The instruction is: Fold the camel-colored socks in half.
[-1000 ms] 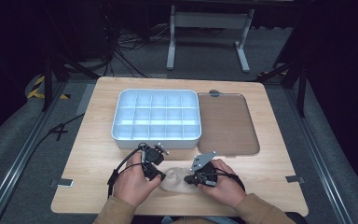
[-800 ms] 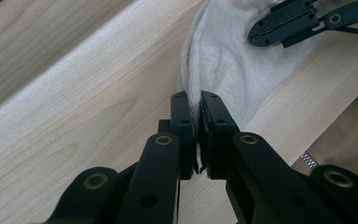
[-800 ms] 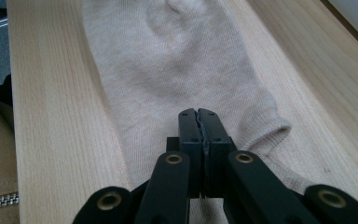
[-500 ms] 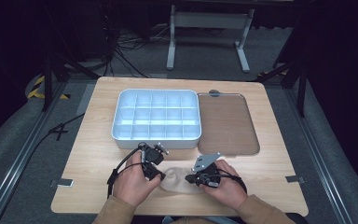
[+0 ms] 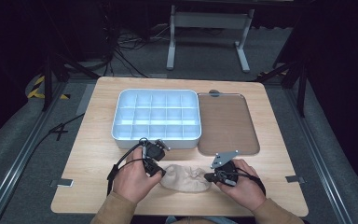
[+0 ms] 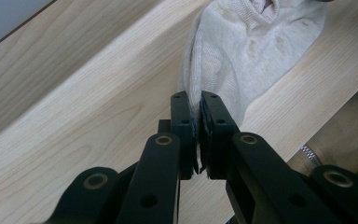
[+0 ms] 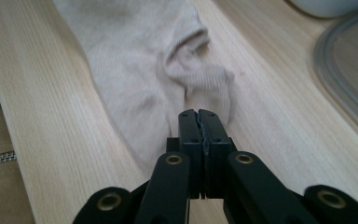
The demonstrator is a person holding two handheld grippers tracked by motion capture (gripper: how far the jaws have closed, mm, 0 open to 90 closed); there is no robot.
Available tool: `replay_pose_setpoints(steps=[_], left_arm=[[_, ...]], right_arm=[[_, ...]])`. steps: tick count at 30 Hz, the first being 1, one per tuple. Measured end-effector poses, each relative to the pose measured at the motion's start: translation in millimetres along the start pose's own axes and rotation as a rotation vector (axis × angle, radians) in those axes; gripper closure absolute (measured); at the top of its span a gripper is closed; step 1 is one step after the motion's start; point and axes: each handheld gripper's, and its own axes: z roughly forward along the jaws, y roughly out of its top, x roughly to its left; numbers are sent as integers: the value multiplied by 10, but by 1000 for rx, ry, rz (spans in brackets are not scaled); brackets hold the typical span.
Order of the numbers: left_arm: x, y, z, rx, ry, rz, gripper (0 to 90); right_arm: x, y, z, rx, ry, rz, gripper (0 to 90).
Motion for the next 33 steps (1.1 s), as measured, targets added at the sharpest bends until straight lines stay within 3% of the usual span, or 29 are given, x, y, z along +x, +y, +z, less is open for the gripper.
replay_pose_setpoints(steps=[9,25,33], left_arm=[[-21,23,-53,10,4,3,850],[-262,236,-57,-19,-39,110,850],[-368,339,-49,-17,-56,137,849]], right_arm=[[9,-64,114,24,13,-5,899],[51,-98,142,-8,2,-4,900],[51,-101,149,-16,8,-4,899]])
